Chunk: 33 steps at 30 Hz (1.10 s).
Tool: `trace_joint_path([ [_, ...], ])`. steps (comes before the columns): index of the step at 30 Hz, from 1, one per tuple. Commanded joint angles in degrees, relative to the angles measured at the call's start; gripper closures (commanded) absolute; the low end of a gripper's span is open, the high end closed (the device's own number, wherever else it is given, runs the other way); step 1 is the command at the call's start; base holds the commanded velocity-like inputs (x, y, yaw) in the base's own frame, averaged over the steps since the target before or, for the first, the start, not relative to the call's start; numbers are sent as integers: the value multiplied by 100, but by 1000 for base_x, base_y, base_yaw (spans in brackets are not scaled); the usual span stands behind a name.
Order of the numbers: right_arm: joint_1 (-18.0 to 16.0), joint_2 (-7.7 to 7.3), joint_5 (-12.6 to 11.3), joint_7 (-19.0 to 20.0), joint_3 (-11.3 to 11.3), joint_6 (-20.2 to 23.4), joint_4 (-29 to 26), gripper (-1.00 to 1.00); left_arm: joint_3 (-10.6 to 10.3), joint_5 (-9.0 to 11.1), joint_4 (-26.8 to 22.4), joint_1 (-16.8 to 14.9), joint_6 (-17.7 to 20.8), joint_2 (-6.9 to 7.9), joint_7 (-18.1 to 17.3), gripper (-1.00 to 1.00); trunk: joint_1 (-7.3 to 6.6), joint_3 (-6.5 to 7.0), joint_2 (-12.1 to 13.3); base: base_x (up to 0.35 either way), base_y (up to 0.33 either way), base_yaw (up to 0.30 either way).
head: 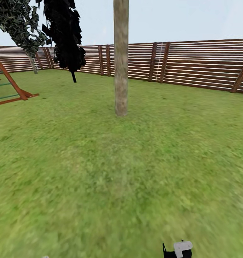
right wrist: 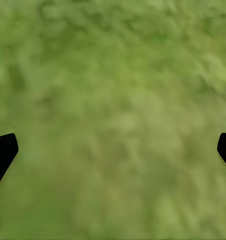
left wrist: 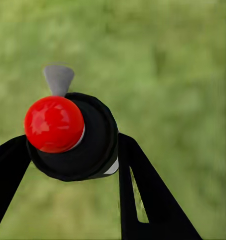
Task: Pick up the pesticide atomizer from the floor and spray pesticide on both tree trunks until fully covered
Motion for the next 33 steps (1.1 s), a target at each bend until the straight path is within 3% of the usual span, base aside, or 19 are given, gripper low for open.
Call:
trace_joint_path([
  [1, 0, 1, 0, 0, 1, 0, 0, -100, 1, 0, 0, -2, 0, 0, 0, 100, 0, 0, 0, 340, 0, 0],
  [33, 0, 3, 0, -9, 2, 0, 0, -100, -2, 0, 0, -4, 0, 0, 0, 100, 0, 0, 0, 339, 0, 0],
])
